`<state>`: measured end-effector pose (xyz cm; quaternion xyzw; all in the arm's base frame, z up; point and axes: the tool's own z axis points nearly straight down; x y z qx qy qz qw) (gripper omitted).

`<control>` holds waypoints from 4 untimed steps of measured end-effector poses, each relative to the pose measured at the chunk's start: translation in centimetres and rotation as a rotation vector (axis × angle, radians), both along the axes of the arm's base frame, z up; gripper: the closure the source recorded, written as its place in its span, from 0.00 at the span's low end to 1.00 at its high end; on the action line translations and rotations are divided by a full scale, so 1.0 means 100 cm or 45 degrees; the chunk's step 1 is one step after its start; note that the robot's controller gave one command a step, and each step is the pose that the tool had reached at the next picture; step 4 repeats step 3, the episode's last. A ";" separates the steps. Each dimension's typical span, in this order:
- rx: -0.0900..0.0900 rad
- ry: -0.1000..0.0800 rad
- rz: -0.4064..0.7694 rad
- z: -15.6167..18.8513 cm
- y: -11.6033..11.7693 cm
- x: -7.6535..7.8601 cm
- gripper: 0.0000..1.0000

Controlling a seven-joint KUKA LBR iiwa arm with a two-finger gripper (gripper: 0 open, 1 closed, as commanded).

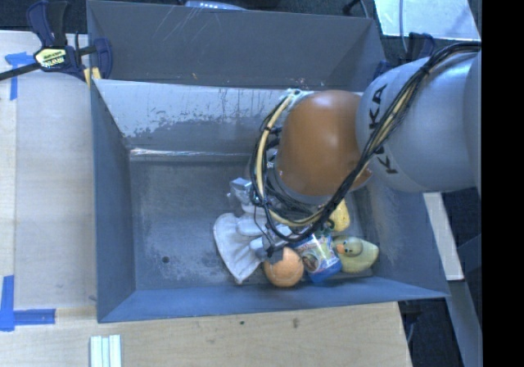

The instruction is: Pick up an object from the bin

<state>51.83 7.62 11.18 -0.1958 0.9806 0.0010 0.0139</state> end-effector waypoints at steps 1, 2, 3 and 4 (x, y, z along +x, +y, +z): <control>0.002 -0.008 0.014 -0.030 0.001 0.013 1.00; 0.002 -0.008 0.013 -0.030 0.001 0.013 1.00; 0.005 -0.022 -0.006 0.141 0.013 0.034 1.00; 0.005 -0.022 -0.006 0.141 0.013 0.034 1.00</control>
Offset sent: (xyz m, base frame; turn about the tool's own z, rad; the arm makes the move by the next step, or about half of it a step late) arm 0.0000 0.0000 0.0000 0.0000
